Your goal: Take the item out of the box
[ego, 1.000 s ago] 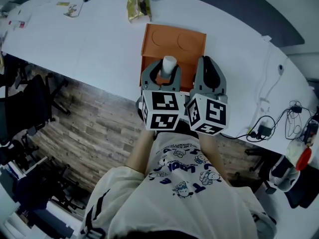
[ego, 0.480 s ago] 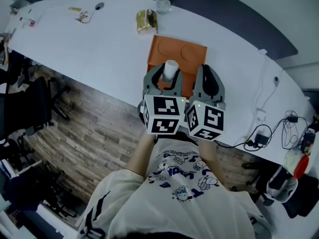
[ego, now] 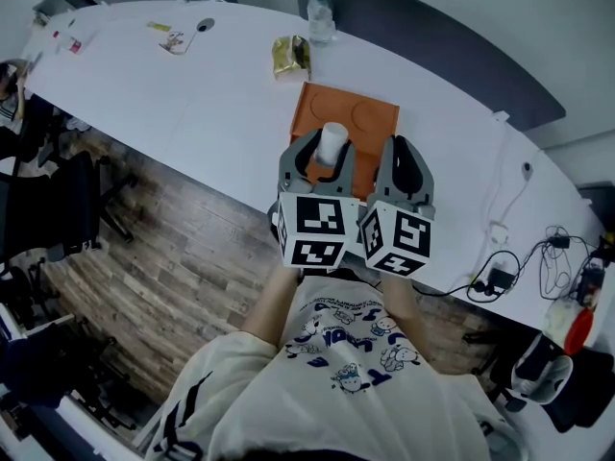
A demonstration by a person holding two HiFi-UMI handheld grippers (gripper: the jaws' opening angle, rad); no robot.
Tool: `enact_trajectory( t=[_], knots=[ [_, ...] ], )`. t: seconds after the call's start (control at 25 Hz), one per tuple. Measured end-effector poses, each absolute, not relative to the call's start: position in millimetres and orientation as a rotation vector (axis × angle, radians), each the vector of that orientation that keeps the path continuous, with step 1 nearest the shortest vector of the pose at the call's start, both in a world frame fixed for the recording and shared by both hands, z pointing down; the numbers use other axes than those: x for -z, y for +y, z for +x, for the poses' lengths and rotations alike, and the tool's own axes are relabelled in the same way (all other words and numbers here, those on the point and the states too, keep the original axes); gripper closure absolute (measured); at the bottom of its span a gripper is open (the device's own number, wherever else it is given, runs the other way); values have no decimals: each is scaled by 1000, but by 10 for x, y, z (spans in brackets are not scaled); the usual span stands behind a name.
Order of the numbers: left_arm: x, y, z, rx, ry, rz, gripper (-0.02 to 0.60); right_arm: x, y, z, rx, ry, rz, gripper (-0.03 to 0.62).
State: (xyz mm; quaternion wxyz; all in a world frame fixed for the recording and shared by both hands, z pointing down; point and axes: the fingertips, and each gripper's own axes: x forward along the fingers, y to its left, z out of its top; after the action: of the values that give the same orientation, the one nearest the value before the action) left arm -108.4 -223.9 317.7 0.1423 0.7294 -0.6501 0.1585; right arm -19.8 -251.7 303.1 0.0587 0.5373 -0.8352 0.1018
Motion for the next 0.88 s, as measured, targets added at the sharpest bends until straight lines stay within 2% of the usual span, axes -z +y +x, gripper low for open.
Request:
enact_trajectory(
  t=[0.88],
  knots=[
    [-2704, -2028, -1073, -269, -2010, 2133, 394, -2714, -2307, -193, -237, -2585, 1603, 540]
  ],
)
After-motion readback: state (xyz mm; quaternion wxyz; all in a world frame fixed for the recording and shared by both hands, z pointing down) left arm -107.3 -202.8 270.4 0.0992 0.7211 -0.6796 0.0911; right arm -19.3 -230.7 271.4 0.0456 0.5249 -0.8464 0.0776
